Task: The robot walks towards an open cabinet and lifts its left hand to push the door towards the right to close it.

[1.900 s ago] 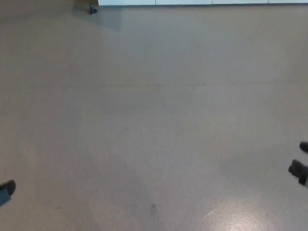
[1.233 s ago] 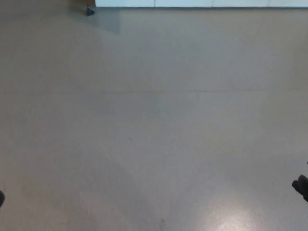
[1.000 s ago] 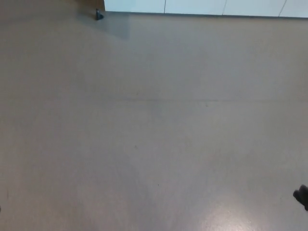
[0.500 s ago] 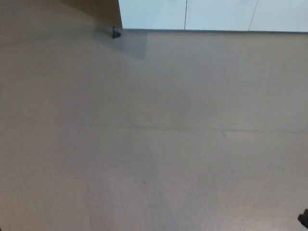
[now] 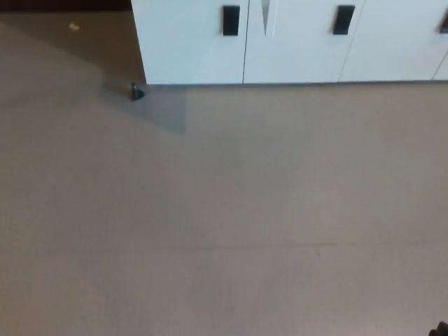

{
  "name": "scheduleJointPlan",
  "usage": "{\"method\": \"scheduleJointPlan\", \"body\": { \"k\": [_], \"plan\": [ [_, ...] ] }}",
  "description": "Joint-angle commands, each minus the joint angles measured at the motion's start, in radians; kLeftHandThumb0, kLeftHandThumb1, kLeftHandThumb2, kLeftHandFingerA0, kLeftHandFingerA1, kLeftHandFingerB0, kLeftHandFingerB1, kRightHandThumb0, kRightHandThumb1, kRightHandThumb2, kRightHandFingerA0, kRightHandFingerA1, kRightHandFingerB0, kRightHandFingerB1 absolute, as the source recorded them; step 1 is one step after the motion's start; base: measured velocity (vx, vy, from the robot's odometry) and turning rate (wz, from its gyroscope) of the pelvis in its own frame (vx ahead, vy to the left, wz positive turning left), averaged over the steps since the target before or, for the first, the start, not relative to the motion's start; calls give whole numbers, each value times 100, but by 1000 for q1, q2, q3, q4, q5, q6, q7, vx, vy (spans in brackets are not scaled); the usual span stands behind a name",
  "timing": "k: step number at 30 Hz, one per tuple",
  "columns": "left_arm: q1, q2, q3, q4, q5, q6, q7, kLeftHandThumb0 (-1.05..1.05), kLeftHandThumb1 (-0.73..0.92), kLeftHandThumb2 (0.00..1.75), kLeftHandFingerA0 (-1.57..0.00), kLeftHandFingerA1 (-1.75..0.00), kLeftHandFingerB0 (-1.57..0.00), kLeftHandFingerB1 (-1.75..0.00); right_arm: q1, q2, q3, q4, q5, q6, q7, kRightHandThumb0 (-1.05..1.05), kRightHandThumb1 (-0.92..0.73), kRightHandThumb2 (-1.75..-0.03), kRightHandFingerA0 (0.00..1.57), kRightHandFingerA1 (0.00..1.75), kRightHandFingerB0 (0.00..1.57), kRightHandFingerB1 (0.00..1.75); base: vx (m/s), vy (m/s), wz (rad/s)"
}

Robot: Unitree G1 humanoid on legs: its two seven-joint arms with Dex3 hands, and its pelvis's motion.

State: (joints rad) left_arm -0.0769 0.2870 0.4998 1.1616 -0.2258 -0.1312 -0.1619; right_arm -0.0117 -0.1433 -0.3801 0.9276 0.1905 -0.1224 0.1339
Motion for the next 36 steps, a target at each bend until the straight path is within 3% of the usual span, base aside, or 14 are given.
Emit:
{"method": "scheduleJointPlan", "body": {
  "k": [1,18,32,36],
  "plan": [
    [17,9,-8,-1,-11,-6,2,-2,67,59,-56,-46,-49,-43,14,-13,0,5,9,-13,-2,-7,-67,-58,64,58,48,47,394,-3,19],
    [24,9,-28,6,-9,-14,-2,-4,66,57,-58,-46,-48,-42,27,-22,24,20,0,-16,-8,-10,-62,-57,65,59,45,46,553,-55,8],
    [20,9,-37,7,-12,-15,13,-6,64,57,-62,-48,-50,-43,31,-25,28,13,9,-16,3,-9,-65,-58,65,60,46,47,550,227,-6],
    [20,8,-36,9,-14,-15,24,-8,63,58,-62,-47,-52,-43,32,-27,28,19,11,-21,12,-11,-62,-57,65,61,45,47,372,-94,-4]
  ]
}}
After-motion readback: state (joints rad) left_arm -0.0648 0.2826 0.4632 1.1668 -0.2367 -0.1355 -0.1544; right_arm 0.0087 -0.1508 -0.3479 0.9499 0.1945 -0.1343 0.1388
